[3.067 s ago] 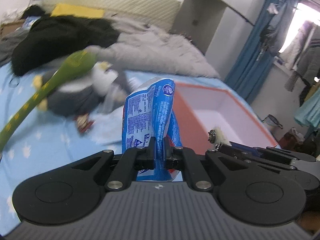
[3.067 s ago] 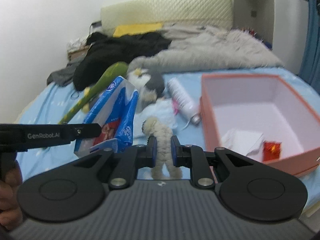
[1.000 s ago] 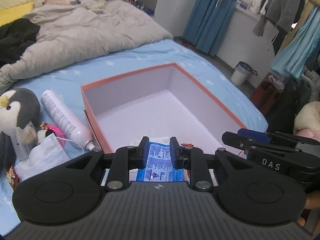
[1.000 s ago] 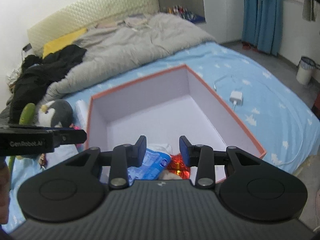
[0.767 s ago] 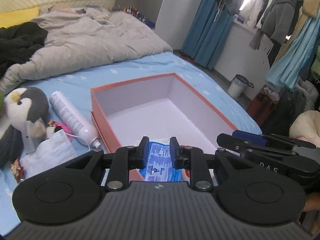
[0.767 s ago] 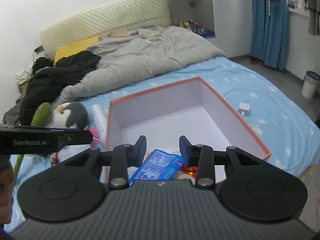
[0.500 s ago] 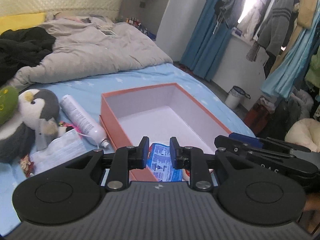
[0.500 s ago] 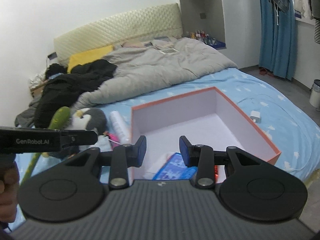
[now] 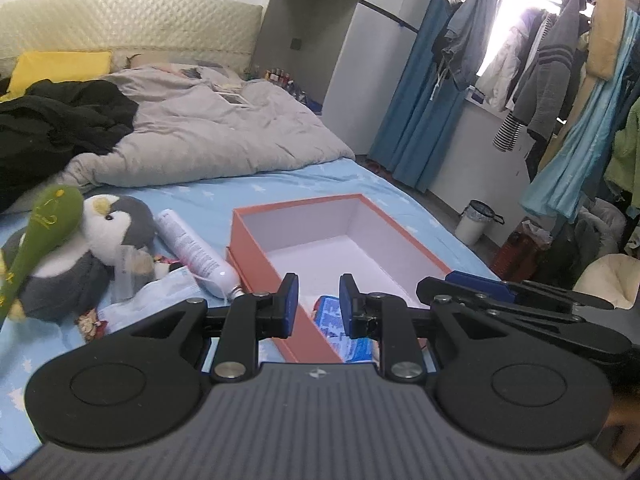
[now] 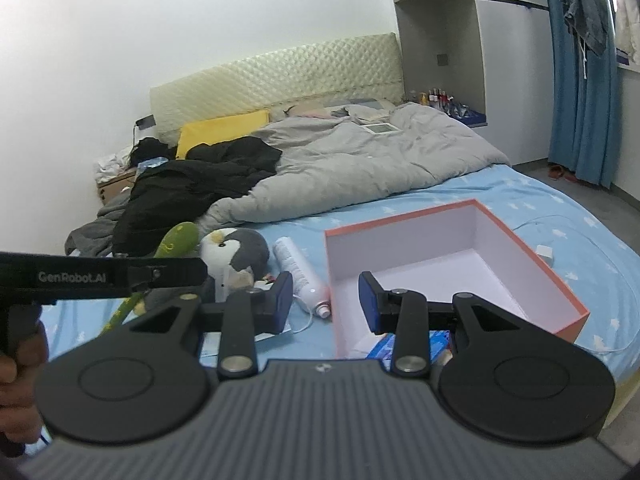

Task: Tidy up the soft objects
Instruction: 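Move both open tools from the box toward the white face mask and red candy packet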

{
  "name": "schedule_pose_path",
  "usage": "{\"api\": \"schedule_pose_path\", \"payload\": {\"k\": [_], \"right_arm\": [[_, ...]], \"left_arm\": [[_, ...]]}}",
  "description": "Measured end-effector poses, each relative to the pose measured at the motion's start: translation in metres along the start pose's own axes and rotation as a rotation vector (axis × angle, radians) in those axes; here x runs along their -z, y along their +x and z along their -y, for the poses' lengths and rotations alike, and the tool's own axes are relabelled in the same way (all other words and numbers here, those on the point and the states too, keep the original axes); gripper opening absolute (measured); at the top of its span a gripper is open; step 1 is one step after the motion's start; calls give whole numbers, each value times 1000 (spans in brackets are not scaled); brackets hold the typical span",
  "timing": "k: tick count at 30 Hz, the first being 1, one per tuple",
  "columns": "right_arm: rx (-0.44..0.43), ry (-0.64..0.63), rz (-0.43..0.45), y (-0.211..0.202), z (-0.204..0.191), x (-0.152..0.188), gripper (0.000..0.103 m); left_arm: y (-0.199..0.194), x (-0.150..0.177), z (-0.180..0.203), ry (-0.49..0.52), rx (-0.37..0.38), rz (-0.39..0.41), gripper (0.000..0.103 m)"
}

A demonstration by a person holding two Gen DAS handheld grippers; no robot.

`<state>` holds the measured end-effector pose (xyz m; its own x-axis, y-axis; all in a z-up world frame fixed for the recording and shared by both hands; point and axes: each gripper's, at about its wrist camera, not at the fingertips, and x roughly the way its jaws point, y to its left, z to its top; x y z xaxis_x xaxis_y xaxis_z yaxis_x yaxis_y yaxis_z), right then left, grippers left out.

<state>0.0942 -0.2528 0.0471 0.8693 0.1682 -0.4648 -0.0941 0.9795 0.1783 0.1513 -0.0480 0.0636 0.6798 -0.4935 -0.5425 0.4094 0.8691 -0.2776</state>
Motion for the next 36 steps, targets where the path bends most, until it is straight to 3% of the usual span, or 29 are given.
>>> {"api": "schedule_pose_path", "payload": {"k": [19, 36], "right_arm": [[-63, -50, -69, 5, -54, 43, 40], [-116, -84, -175, 16, -104, 95, 40]], "left_arm": [[-52, 59, -55, -82, -128, 1, 26], [-61, 115, -101, -162, -207, -76, 26]]}}
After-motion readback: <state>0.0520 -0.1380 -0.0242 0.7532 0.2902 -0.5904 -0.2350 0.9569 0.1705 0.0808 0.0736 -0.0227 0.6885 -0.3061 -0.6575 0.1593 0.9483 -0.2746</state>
